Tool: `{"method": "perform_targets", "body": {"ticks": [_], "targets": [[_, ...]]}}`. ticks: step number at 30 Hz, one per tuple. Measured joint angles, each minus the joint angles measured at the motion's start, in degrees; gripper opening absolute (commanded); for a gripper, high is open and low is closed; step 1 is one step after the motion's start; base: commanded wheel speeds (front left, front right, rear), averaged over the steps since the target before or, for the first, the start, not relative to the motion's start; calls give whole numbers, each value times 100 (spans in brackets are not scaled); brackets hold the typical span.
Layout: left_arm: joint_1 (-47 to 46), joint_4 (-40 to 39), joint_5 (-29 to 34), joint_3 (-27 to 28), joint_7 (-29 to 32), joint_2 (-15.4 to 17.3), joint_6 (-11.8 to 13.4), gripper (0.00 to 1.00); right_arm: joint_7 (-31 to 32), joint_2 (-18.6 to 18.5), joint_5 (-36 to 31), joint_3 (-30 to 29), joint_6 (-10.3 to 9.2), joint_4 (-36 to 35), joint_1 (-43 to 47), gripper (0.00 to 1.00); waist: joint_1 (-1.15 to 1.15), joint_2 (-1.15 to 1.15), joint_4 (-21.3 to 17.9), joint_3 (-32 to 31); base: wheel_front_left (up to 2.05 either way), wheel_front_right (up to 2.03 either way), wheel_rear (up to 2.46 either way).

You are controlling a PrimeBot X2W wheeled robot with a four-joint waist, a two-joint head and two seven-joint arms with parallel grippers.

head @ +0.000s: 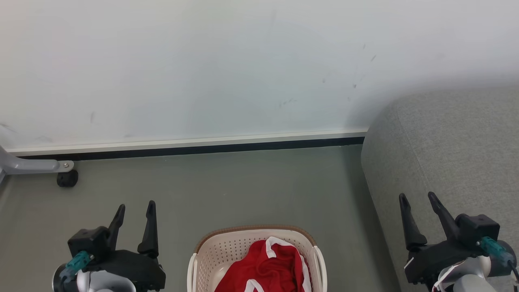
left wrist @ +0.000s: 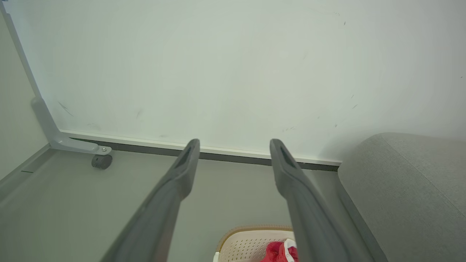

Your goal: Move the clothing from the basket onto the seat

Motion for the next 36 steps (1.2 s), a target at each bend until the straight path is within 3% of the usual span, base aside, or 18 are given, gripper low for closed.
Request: {"method": "perform_targets", "body": {"ticks": [10, 36], "targets": [[0, 122, 506, -37, -198, 46, 171, 100, -162, -46, -572, 151, -193, 160, -19, 100, 0, 0, 10, -20, 0, 0, 0], [4, 171, 664, 8, -196, -65, 187, 100, -207, 1, -606, 140, -241, 248, -16, 100, 0, 0, 1, 2, 0, 0, 0]]}}
